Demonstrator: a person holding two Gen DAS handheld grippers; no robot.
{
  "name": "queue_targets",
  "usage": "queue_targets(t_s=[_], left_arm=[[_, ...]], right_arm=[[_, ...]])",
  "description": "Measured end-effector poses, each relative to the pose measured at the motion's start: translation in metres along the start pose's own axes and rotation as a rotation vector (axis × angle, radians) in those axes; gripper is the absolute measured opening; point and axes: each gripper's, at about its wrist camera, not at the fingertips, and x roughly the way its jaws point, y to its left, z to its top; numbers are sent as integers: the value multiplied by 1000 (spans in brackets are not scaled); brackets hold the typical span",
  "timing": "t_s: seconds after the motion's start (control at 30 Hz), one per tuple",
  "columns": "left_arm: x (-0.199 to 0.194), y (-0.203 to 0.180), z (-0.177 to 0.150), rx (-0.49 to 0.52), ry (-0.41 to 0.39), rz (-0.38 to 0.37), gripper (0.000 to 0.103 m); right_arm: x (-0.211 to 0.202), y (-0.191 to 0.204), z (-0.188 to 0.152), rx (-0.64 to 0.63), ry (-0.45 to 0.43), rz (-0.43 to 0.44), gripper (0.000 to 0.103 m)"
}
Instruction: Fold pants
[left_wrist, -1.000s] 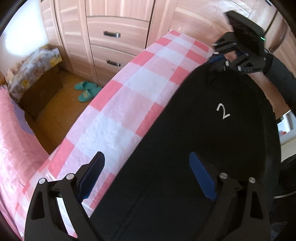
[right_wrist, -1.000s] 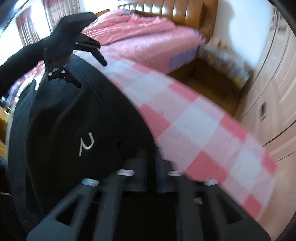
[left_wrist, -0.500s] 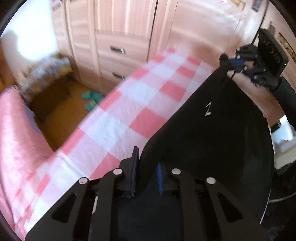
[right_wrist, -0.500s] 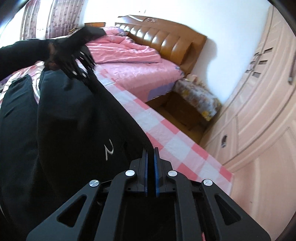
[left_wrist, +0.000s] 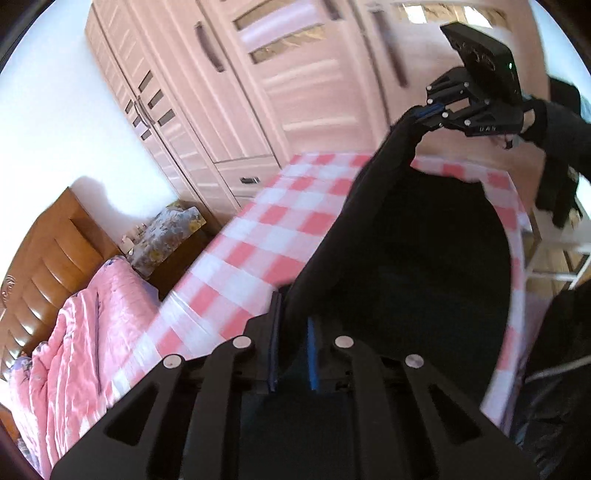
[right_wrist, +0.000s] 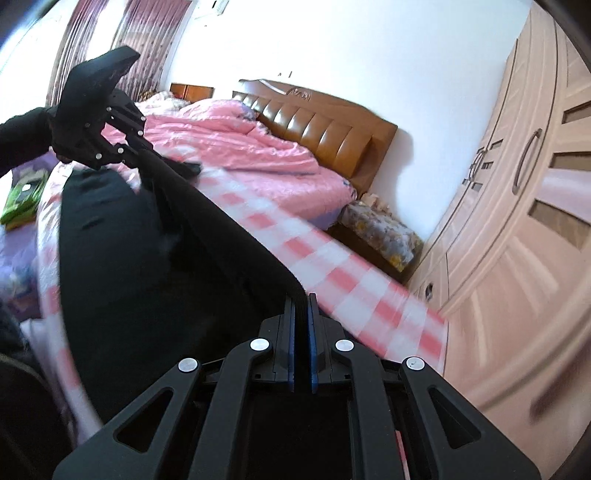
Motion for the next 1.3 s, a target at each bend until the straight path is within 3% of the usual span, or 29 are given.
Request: queue_targets(t_s=[0.33, 0.5, 0.57, 0.6, 0.63, 0.67, 0.7, 0.73, 0.9, 1.03, 1.23, 1.3], left_arm=[[25, -119, -83, -48, 116, 46, 12], [33, -137, -97, -86, 130, 102, 15], [30, -136, -99, -110, 121, 117, 20], [29, -134, -100, -134, 116, 112, 28], [24, -131, -101, -172, 107, 105, 36], [18, -128, -103, -210, 92, 102, 57], [12, -124, -104, -254, 73, 100, 74], [2, -117, -107, -330, 45, 89, 78], [-26, -89, -121, -610, 14, 60, 92], [-30, -75, -135, -835, 30, 18, 93], [-19, -71, -142, -896, 65, 59, 95], [-17, -72, -142, -897, 71, 59, 95]], right_arm=[[3, 83, -96, 193, 130, 49, 9], [-9, 104, -113, 304, 129, 35, 12], [-13, 107, -115, 329, 136, 35, 22], [-17, 106, -116, 351, 135, 38, 27], [-19, 105, -118, 366, 134, 38, 45], [-24, 105, -120, 392, 129, 37, 66], [-31, 105, -123, 425, 111, 37, 73], [-39, 106, -126, 455, 92, 48, 76], [-53, 87, -147, 689, 52, 82, 76], [-58, 63, -165, 893, -16, 70, 76], [-39, 40, -169, 994, 0, 46, 72], [-32, 37, -173, 1025, 14, 61, 66]])
